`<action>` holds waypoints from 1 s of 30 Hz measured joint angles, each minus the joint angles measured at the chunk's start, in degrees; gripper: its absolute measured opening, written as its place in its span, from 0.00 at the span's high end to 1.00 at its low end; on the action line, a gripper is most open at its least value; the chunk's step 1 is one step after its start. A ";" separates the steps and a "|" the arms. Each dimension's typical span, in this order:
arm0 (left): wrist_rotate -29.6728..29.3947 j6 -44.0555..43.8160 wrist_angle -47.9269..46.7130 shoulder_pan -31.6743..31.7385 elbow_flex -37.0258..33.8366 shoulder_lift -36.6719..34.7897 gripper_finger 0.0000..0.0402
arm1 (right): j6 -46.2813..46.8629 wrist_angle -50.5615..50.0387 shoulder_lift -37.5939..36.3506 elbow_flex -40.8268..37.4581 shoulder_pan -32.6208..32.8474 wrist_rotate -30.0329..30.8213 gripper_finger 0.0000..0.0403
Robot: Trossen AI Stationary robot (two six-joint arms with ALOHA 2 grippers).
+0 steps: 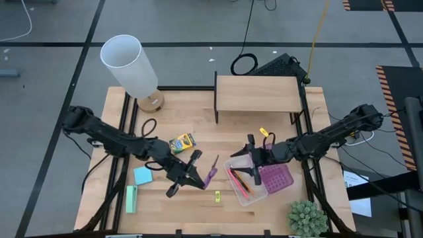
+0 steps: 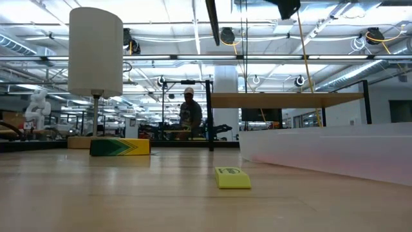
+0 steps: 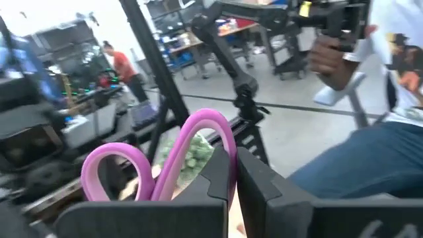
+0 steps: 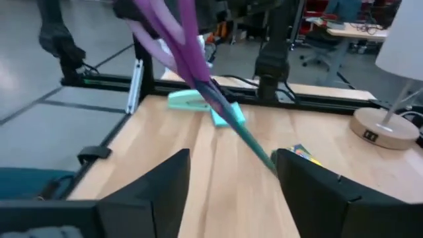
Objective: Pack school essentials
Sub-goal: Put the purple scissors into the purple supply box
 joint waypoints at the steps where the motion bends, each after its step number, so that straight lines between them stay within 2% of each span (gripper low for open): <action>1: 1.14 -0.02 -0.08 0.24 0.00 0.41 0.98 | -0.23 0.05 -0.02 -0.41 -0.05 0.05 0.43; 9: 6.97 -0.09 2.17 1.51 0.00 3.75 0.98 | -2.05 0.09 -0.26 -3.54 -0.05 -0.23 0.43; 13: 9.61 -0.43 2.95 2.36 0.00 4.31 0.97 | -2.29 0.27 -0.17 -3.90 -0.55 -4.66 0.43; 20: 14.39 -1.11 8.91 4.53 0.04 7.71 0.97 | -4.77 9.50 5.62 -3.90 -2.16 -6.42 0.43; 23: 16.57 -2.29 12.39 5.17 -0.04 10.21 0.97 | -4.45 11.73 8.22 -3.90 -3.50 -11.09 0.43; 30: 16.78 -2.83 14.56 5.41 -0.02 12.63 0.97 | -1.25 16.79 13.17 -3.90 -6.36 -20.27 0.43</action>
